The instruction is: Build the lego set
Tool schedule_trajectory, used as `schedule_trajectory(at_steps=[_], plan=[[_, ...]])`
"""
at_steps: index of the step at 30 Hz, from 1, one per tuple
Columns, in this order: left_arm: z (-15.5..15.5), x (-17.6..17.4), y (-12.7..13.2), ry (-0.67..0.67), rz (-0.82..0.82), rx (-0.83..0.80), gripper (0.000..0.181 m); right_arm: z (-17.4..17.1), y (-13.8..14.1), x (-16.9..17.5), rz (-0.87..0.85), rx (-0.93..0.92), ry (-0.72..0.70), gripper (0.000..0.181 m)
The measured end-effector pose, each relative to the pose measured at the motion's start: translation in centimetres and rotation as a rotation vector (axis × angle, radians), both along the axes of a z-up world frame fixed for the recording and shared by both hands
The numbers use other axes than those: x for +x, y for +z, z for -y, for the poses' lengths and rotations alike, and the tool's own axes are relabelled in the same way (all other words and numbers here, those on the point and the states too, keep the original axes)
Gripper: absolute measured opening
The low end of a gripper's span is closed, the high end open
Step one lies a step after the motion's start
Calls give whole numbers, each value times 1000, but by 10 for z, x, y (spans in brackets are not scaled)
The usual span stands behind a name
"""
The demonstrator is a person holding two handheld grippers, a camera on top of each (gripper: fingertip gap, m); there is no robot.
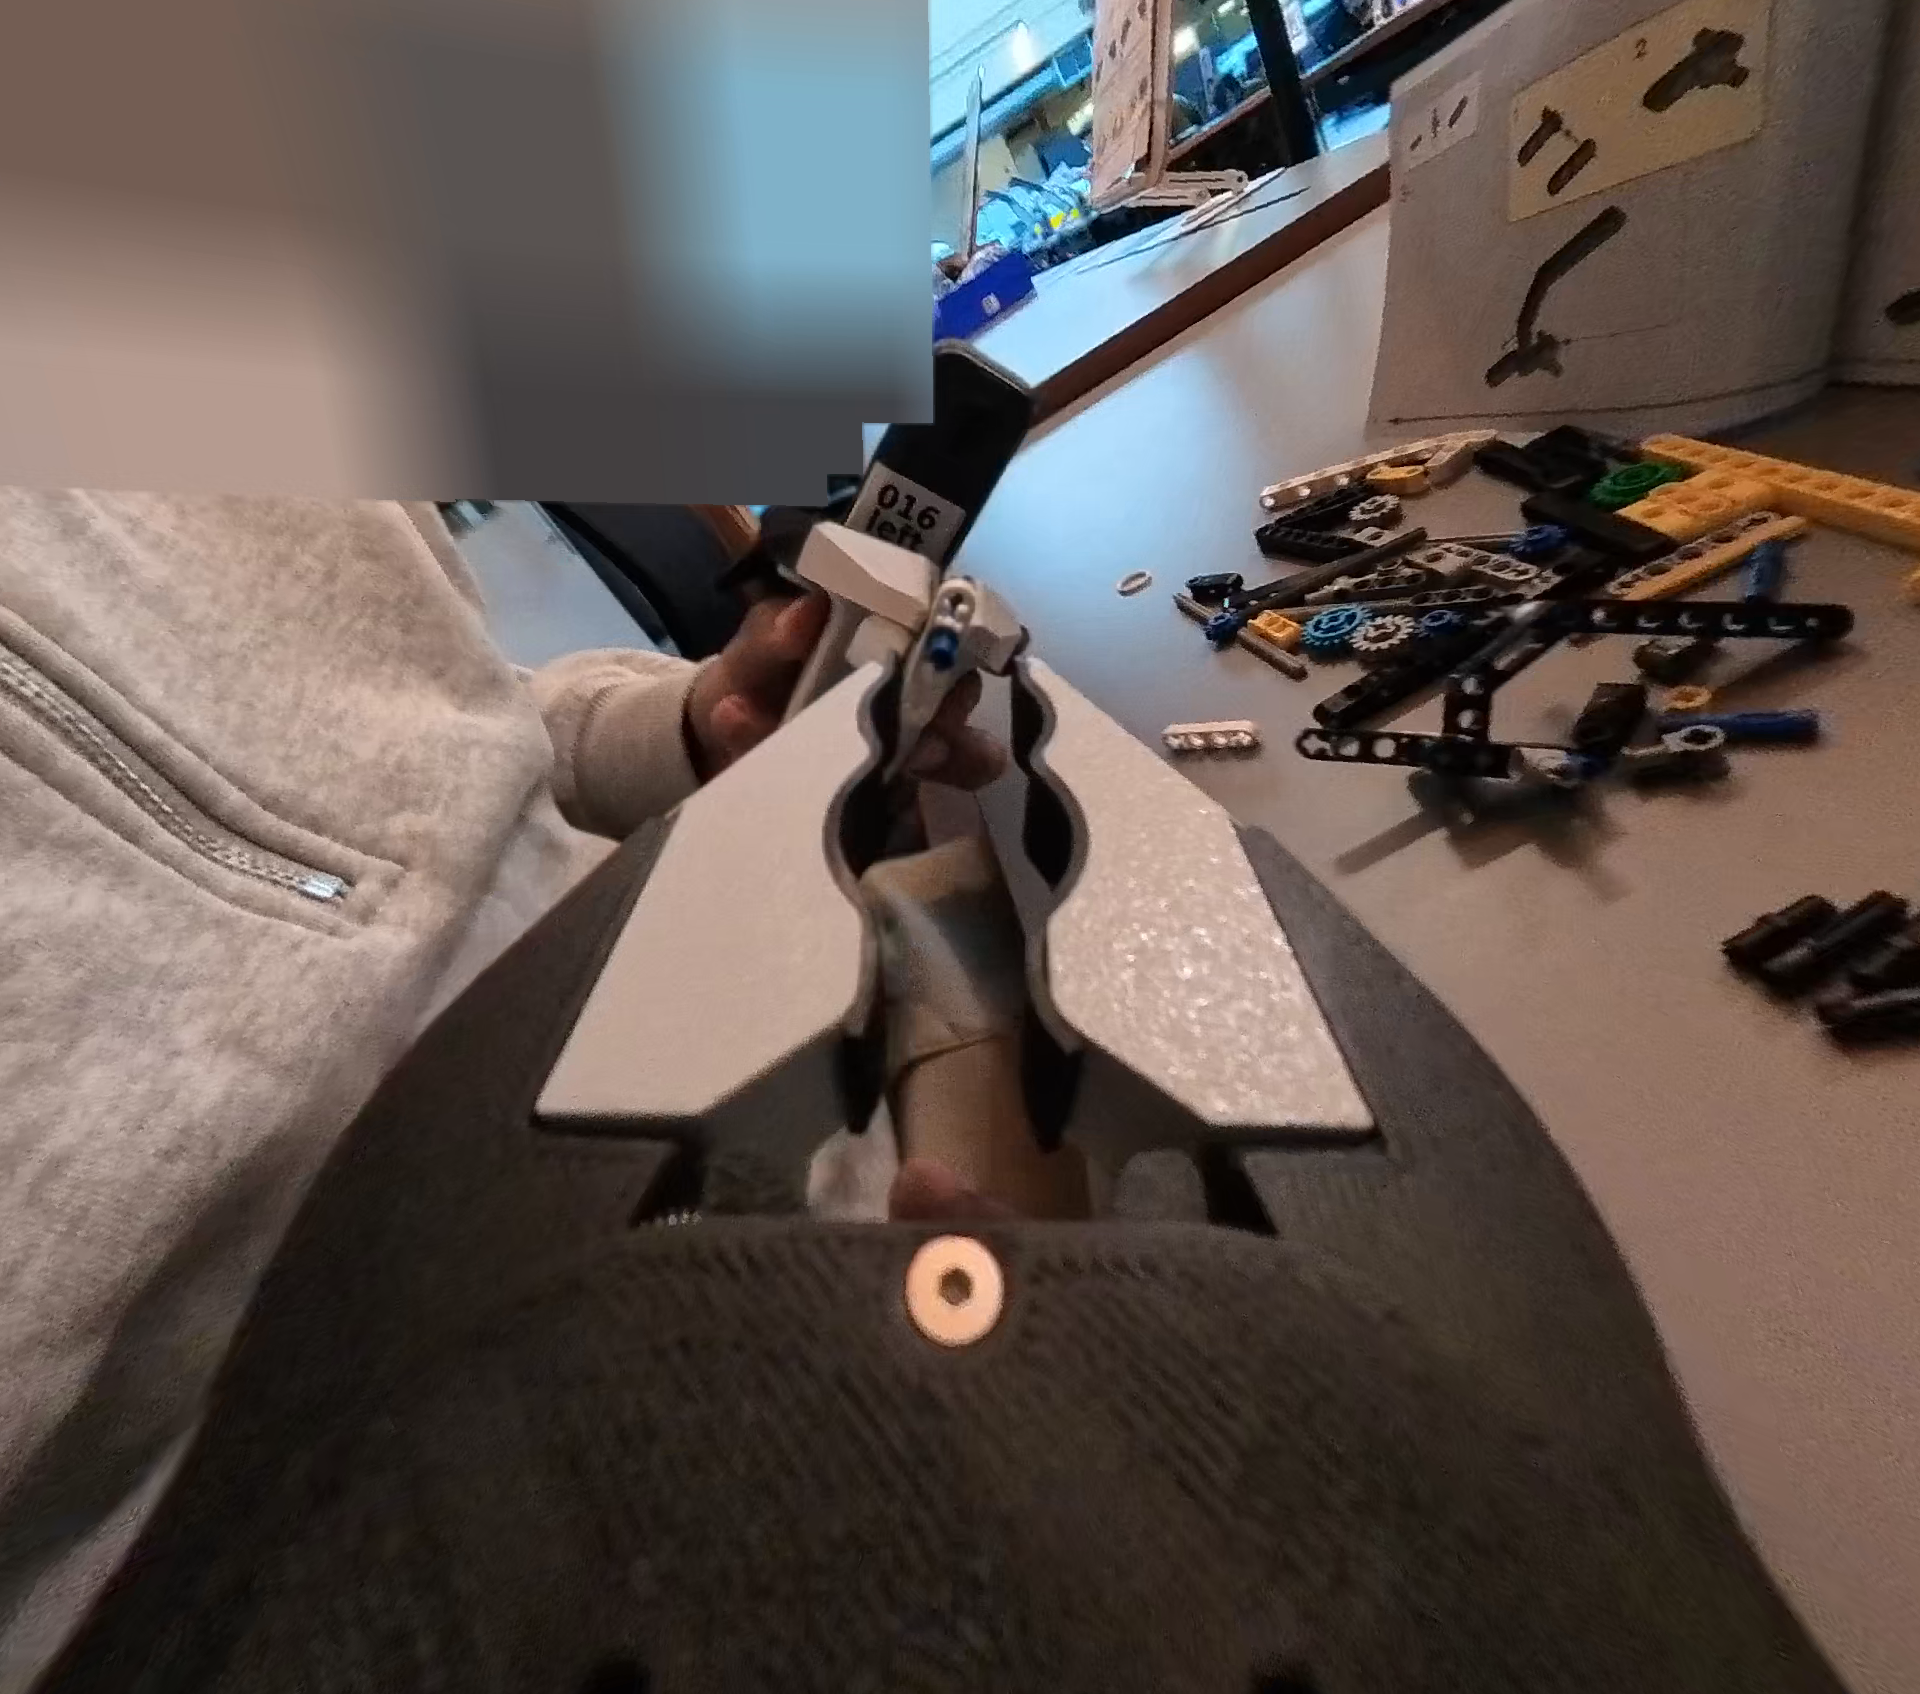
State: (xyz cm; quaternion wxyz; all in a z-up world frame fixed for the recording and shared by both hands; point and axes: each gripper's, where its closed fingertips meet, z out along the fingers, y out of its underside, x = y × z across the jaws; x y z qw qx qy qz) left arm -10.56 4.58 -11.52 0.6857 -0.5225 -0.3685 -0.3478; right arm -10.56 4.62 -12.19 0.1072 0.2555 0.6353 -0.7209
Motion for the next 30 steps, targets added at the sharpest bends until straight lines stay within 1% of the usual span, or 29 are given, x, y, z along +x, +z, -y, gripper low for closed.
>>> schedule_trajectory(at_steps=[2,6,7,9,16,19,22,26,30], plan=[[-1,0,1,8,-24,-9,2,2,2,0,48,-42,9,23],[-4,5,0,4,-60,-35,2,6,0,2,81,-52,22,14],[-5,4,0,9,-63,-37,2,6,1,3,84,-66,33,8],[-4,4,1,13,-63,-31,2,6,2,3,105,-85,33,6],[-5,4,2,13,-70,-30,2,5,3,4,129,-110,46,6],[-4,4,3,18,-72,-25,2,2,5,0,143,-135,32,14],[-4,3,3,29,-76,-28,2,-3,7,-3,154,-162,22,9],[-3,2,4,42,-71,-11,2,-2,8,-2,134,-148,23,12],[-4,3,3,34,-69,-15,2,-2,8,0,129,-143,31,9]])
